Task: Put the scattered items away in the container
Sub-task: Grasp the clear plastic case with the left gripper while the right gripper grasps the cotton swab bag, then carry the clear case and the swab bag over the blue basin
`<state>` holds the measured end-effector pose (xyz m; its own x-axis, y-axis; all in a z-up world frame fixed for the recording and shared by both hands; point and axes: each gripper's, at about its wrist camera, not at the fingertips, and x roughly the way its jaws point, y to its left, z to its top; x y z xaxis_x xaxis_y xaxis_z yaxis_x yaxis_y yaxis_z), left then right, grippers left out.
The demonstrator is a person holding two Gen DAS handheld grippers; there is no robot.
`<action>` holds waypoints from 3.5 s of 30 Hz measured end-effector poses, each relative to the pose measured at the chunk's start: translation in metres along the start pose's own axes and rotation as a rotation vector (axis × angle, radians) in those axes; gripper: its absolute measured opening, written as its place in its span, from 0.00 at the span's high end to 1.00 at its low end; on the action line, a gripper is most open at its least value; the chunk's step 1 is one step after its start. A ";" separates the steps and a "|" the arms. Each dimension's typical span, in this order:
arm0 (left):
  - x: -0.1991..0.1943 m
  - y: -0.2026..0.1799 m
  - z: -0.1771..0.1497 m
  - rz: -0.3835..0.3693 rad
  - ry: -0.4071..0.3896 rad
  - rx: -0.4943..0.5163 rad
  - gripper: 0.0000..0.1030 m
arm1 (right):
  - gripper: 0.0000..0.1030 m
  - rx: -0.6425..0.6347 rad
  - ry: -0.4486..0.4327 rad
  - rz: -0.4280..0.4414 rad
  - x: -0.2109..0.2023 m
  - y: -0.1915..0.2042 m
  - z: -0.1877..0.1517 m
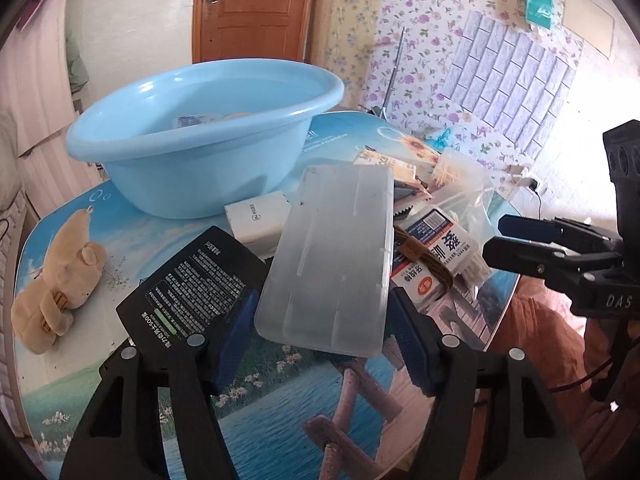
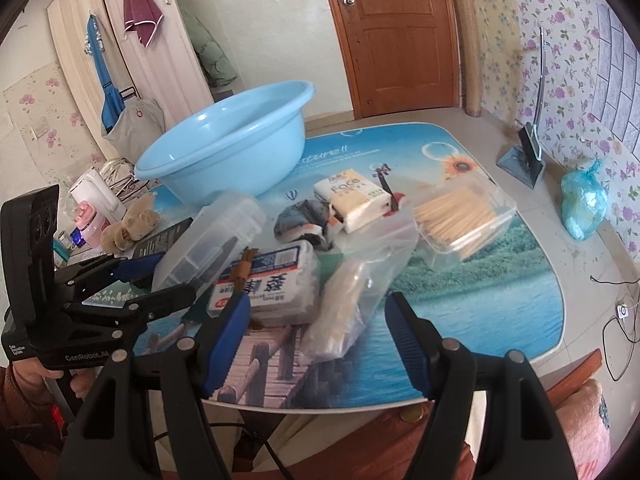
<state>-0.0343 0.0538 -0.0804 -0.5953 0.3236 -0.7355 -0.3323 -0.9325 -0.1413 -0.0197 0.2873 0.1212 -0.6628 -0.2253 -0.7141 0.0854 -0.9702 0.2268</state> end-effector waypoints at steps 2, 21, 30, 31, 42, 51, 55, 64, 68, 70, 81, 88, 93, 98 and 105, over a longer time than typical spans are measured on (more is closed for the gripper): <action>-0.002 0.001 -0.002 -0.009 -0.003 -0.005 0.37 | 0.32 0.013 -0.003 0.000 -0.001 -0.003 -0.001; -0.032 0.003 -0.035 0.035 0.018 -0.002 0.38 | 0.47 0.068 0.047 0.025 0.015 -0.007 -0.005; -0.008 0.001 -0.027 0.036 0.032 0.016 0.34 | 0.72 0.005 0.078 -0.012 0.025 0.004 -0.010; -0.007 0.001 -0.026 0.032 0.033 0.016 0.34 | 0.76 0.005 0.076 -0.014 0.025 0.003 -0.009; -0.006 -0.004 -0.025 0.027 0.017 0.018 0.42 | 0.84 0.005 0.014 -0.071 0.013 -0.004 -0.002; -0.036 0.011 -0.026 0.070 -0.045 -0.034 0.42 | 0.85 -0.012 -0.071 -0.067 -0.008 -0.002 0.007; -0.053 0.015 -0.021 0.087 -0.092 -0.050 0.42 | 0.85 -0.028 -0.106 -0.025 -0.017 0.007 0.011; -0.075 0.018 -0.008 0.109 -0.158 -0.067 0.42 | 0.85 -0.068 -0.144 0.040 -0.027 0.029 0.021; -0.080 0.020 -0.005 0.117 -0.168 -0.077 0.42 | 0.85 -0.073 -0.146 0.058 -0.027 0.033 0.024; -0.082 0.021 -0.004 0.120 -0.173 -0.082 0.42 | 0.85 -0.080 -0.150 0.065 -0.028 0.036 0.026; -0.096 0.028 0.018 0.129 -0.233 -0.095 0.42 | 0.85 -0.142 -0.209 0.125 -0.033 0.062 0.054; -0.092 0.041 0.033 0.129 -0.243 -0.099 0.42 | 0.85 -0.171 -0.218 0.150 -0.023 0.076 0.074; -0.082 0.051 0.046 0.123 -0.237 -0.106 0.42 | 0.85 -0.177 -0.219 0.165 -0.013 0.080 0.087; -0.065 0.059 0.062 0.118 -0.219 -0.097 0.41 | 0.85 -0.173 -0.215 0.167 0.005 0.082 0.103; -0.043 0.076 0.079 0.113 -0.213 -0.097 0.41 | 0.85 -0.180 -0.203 0.168 0.027 0.086 0.119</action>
<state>-0.0919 -0.0185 -0.0069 -0.7683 0.2338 -0.5958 -0.1897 -0.9723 -0.1368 -0.1190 0.2084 0.2006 -0.7615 -0.3792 -0.5257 0.3250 -0.9251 0.1965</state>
